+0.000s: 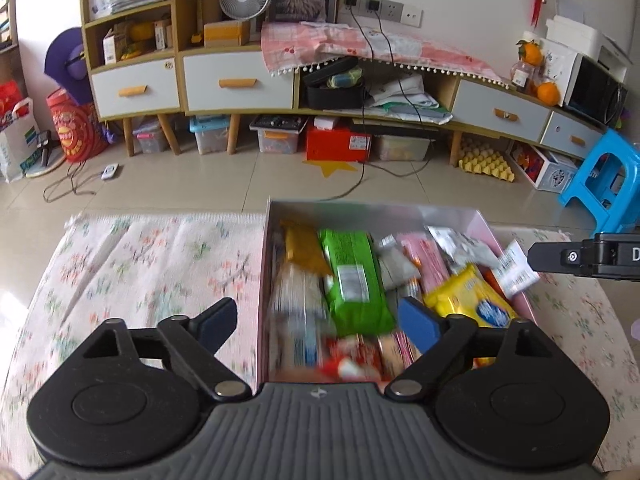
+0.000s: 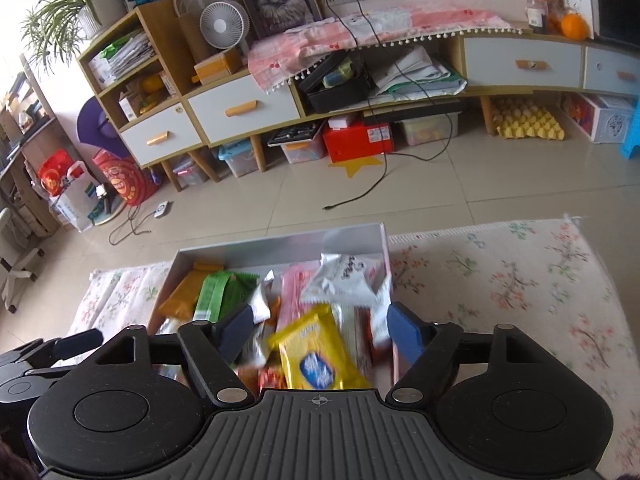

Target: Organize snacks

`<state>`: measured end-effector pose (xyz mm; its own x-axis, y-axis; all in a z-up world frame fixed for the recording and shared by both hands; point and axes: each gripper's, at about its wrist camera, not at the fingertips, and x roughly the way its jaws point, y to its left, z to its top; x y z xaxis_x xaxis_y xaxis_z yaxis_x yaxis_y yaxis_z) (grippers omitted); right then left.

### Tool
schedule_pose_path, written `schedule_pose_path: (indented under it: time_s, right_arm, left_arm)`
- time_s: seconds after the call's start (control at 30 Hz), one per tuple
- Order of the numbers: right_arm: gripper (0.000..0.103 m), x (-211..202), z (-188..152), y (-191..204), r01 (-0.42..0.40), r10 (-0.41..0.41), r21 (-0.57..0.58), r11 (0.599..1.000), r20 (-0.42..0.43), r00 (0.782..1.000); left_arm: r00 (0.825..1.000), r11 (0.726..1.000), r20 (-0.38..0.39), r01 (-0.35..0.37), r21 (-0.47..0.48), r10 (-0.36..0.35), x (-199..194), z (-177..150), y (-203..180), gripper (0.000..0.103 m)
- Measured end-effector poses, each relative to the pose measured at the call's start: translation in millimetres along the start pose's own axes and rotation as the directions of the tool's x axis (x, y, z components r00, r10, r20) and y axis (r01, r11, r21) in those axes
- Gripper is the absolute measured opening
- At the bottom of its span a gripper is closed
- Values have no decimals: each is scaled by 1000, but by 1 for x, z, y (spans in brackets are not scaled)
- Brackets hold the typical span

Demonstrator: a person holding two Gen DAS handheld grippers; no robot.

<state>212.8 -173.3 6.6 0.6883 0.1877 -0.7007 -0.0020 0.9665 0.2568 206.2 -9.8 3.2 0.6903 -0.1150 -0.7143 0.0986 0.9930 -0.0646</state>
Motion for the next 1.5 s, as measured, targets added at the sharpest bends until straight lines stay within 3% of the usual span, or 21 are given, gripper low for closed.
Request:
schedule_pose_path:
  time_s: [0.33,0.83,1.03,1.33,1.5]
  right_arm:
    - [90,-49,-46,16,28,-28,-75,997,1,1000]
    - [99,-102,-114,31,118,-120,-50,992,-40,992]
    - [100,-107,-133,33,162,-166,-68,984,-54,985]
    - [100,-96,-141,40,161,-168,-108,981,-63,984]
    - [100,-93,-142,41,162,-171,-114,980,-76,982]
  left_arm:
    - [999,999,-31,-35,-20,34,-35,-38,-3,102]
    - [992,994,-85,-99,-37,95,-88,-91,-16,103]
    - [982,989,-116,-149,-4,148,-90,-105,-23,103]
    - [982,989,-138,-139,-42,132,-90,-111,-24,103]
    - [978,985,-135,-166,-39,159,-90,-112,-22,103]
